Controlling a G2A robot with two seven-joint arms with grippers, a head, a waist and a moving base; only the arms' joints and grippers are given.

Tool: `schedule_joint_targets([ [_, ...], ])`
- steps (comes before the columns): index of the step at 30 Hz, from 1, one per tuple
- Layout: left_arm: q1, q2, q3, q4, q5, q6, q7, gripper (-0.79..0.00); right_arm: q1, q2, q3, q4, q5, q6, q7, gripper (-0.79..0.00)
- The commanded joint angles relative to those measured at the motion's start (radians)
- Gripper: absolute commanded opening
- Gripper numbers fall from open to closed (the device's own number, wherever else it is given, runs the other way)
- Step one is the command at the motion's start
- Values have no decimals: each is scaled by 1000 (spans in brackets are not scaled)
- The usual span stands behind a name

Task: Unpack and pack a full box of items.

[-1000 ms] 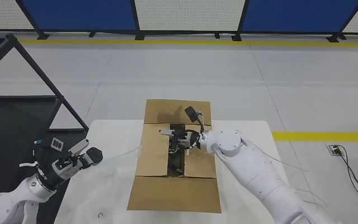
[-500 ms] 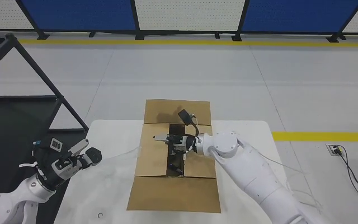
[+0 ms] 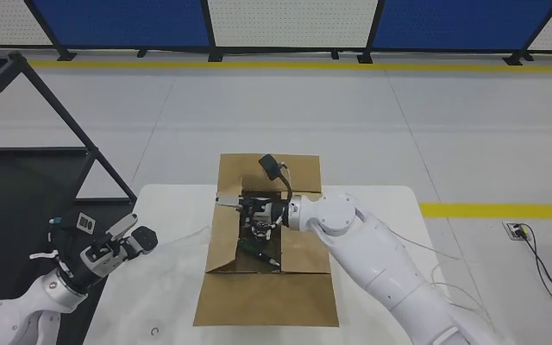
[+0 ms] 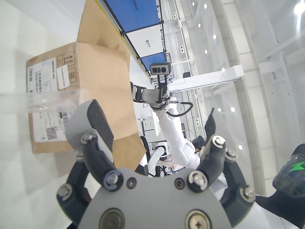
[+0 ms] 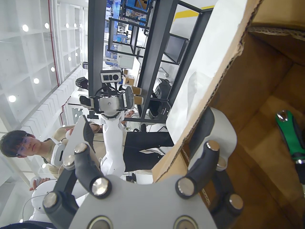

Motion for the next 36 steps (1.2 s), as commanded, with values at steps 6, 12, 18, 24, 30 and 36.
schedule_joint_targets([
  [6, 8, 4, -1, -2, -11, 7, 28, 0, 6, -32, 14, -1, 71, -28, -40, 0],
  [12, 10, 5, -3, 0, -14, 13, 46, 0, 19, -68, -6, 36, 104, -47, -28, 0],
  [18, 10, 5, -3, 0, -14, 13, 46, 0, 23, -110, -26, 96, 155, -113, 18, 0],
  [24, 24, 5, -3, -17, -21, 8, 84, 0, 27, -159, -41, 185, 216, -184, 39, 0],
  [30, 29, 5, -3, -16, -58, 0, 100, 0, 32, -206, -42, 271, 280, -234, 62, 0],
  [36, 23, 6, 2, -13, -71, 10, 101, 0, 50, -245, -46, 345, 302, -231, 88, 0],
])
